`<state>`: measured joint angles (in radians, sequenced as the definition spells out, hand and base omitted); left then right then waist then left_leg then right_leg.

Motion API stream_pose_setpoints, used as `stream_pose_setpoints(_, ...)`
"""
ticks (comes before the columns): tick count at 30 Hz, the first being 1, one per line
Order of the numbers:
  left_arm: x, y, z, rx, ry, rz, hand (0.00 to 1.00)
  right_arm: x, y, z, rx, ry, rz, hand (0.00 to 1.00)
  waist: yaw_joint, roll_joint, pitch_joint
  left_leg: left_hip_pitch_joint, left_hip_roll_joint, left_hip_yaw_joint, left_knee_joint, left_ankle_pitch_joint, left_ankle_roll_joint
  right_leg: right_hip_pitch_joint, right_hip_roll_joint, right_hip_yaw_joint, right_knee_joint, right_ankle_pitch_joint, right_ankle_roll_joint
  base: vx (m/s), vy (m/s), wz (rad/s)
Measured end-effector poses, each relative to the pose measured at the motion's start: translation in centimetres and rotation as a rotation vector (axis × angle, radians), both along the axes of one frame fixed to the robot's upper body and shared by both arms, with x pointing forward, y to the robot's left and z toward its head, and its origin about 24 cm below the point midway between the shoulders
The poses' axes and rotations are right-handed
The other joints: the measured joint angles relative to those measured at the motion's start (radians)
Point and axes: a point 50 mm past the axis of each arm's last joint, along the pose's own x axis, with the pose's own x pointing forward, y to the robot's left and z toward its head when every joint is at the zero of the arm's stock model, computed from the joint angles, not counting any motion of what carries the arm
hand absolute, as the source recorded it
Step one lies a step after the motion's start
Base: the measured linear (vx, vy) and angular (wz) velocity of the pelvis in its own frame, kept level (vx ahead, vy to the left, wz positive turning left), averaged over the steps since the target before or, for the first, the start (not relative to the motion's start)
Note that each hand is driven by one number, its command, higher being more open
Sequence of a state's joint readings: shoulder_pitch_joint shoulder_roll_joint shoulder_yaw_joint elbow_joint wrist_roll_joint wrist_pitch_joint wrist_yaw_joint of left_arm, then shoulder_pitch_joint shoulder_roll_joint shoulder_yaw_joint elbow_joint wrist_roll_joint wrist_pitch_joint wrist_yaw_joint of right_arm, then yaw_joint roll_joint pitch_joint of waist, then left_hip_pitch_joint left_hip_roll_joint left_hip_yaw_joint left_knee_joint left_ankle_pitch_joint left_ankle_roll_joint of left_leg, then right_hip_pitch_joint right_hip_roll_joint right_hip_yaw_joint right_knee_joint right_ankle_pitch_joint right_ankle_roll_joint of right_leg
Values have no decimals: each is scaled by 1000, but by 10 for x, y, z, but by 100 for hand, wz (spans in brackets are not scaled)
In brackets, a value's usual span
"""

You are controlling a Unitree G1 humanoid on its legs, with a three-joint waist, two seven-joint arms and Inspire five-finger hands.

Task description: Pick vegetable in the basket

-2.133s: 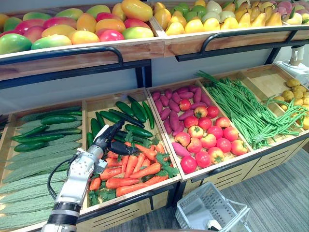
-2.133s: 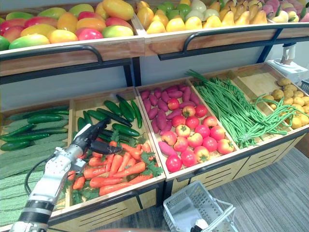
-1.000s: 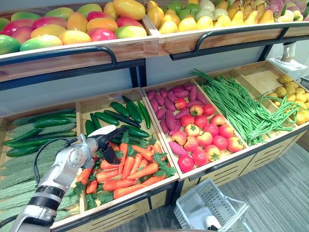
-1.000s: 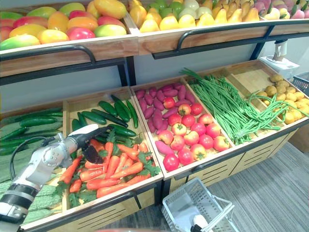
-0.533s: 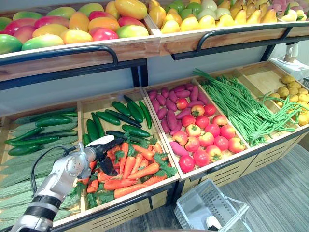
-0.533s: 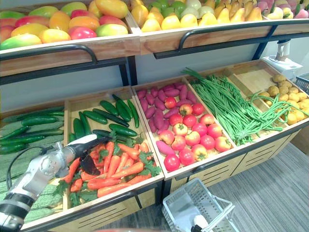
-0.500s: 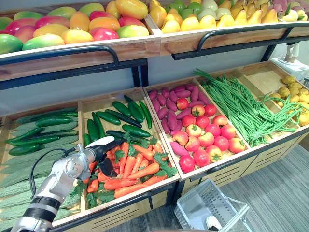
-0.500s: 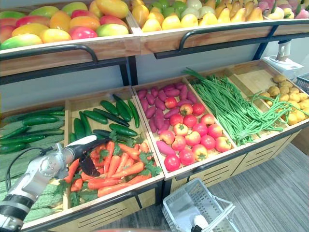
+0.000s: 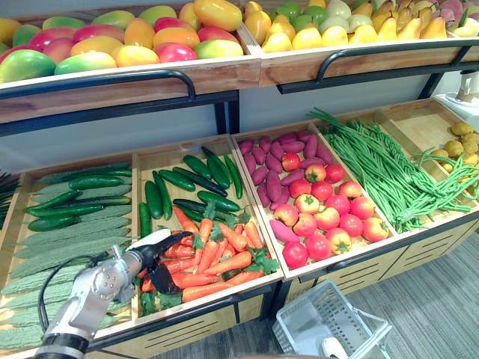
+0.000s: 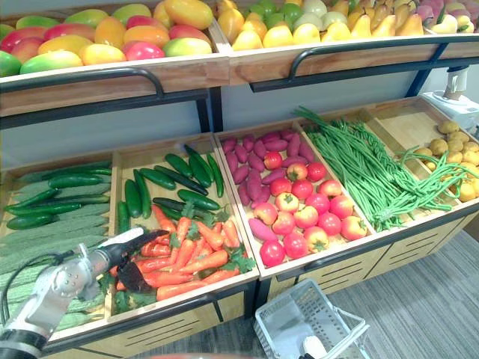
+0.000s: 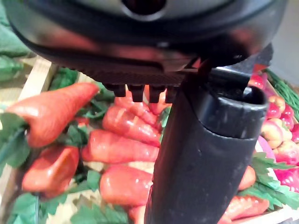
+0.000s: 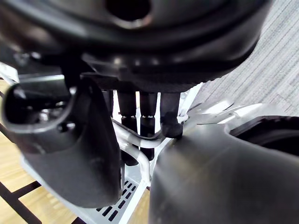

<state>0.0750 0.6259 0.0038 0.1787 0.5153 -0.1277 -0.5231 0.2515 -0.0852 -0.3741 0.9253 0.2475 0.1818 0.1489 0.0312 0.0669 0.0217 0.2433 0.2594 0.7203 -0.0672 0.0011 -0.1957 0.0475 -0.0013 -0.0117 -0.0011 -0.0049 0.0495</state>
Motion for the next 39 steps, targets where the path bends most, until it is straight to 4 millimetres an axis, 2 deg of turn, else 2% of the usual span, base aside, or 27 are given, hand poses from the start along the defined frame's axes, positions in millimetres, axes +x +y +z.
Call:
stream_pose_setpoints(5,-6,-9,-18,26,-3,51,100,3,0,1,-6,-16,18,0,-7,-5,15,-4,5,12,14,-5,-1,-14,5,19,9,-1,-2,-52,-44,-8)
stream_pose_setpoints(11,-5,1,-28,74,-2,110,100,10,-6,5,-32,-40,56,0,-35,20,25,-4,7,39,34,-16,-1,-31,6,45,25,-1,-2,-39,-35,-14)
stream_pose_setpoints(17,-3,7,-32,91,-2,146,100,19,-6,8,-43,-66,114,0,-40,29,31,-4,6,64,36,-16,-2,-55,10,69,41,-1,-2,-65,-39,-12)
stream_pose_setpoints(25,8,9,-30,106,-7,151,100,26,-9,11,-59,-86,164,0,-49,30,45,-15,-12,80,20,-9,1,-80,2,88,38,13,5,-46,-23,-7)
stream_pose_setpoints(27,11,11,-31,151,-60,171,100,30,-7,11,-55,-95,178,0,-60,23,62,-16,-14,83,19,-9,1,-82,2,91,36,16,6,-27,-29,-4)
stream_pose_setpoints(31,24,14,-18,181,-167,210,100,34,-6,12,-53,-106,203,0,-64,9,86,-15,-15,83,19,-7,1,-81,3,91,34,16,6,-18,-32,-1)
stream_pose_setpoints(35,33,20,-8,200,-203,222,100,37,-6,13,-53,-115,210,0,-74,10,102,-11,-16,83,19,-7,0,-81,4,88,31,16,6,-2,-8,0)
stream_pose_setpoints(39,33,25,-5,206,-209,237,100,41,-6,14,-48,-124,216,0,-92,11,111,-8,-16,88,21,-6,-1,-78,4,88,31,16,6,-7,-32,-3)
